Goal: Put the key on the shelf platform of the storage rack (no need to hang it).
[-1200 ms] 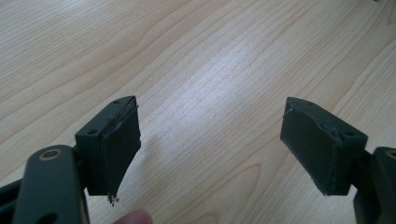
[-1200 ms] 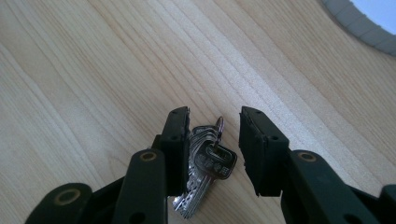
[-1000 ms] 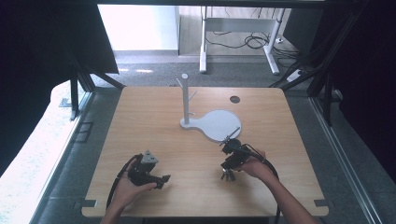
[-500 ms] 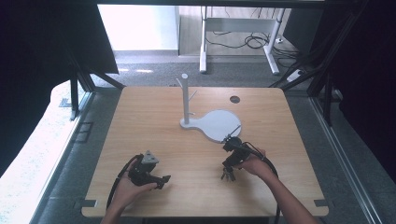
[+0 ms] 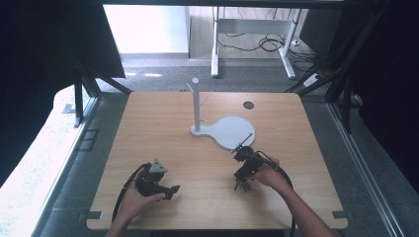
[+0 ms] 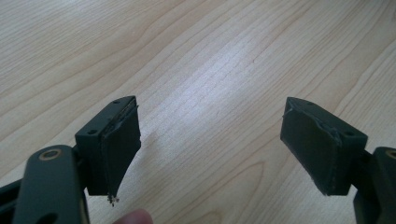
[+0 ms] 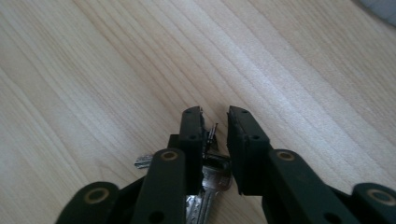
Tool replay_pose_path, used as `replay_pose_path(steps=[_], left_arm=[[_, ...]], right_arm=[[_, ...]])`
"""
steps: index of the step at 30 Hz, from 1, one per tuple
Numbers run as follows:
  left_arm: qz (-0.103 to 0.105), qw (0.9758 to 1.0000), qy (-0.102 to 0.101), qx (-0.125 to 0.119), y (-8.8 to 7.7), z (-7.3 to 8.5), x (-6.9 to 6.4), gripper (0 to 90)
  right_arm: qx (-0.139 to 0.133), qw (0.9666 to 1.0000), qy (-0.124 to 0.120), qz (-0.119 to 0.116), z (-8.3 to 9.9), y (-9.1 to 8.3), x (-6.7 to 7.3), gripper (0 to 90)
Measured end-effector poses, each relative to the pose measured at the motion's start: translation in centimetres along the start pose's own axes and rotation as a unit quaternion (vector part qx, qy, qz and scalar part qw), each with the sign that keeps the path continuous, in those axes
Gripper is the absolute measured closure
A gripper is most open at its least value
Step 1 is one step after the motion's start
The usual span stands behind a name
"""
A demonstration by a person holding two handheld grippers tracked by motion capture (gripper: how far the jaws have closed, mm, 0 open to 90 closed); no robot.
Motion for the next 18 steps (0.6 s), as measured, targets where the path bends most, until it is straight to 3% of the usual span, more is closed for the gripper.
replay_pose_path(steps=[5, 18], left_arm=[[0.002, 1.0, -0.001, 0.004, 0.1, 0.1, 0.0, 20.4], [-0.003, 1.0, -0.005, -0.002, -0.3, 0.1, 0.4, 20.4]], right_arm=[[0.007, 1.0, -0.003, -0.004, 0.1, -0.1, 0.1, 88.0], [0.023, 0.9995, -0.022, -0.005, 0.6, -1.2, 0.1, 90.0]])
Point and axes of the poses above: each handheld gripper's, and its own axes: y roughly forward along the jaws, z roughly out of its underside, x roughly to its left, the point moved 6 cm from there along y, roughly forward along the jaws, and after that the axes turned 3 degrees about x, right-handed, at the moved point
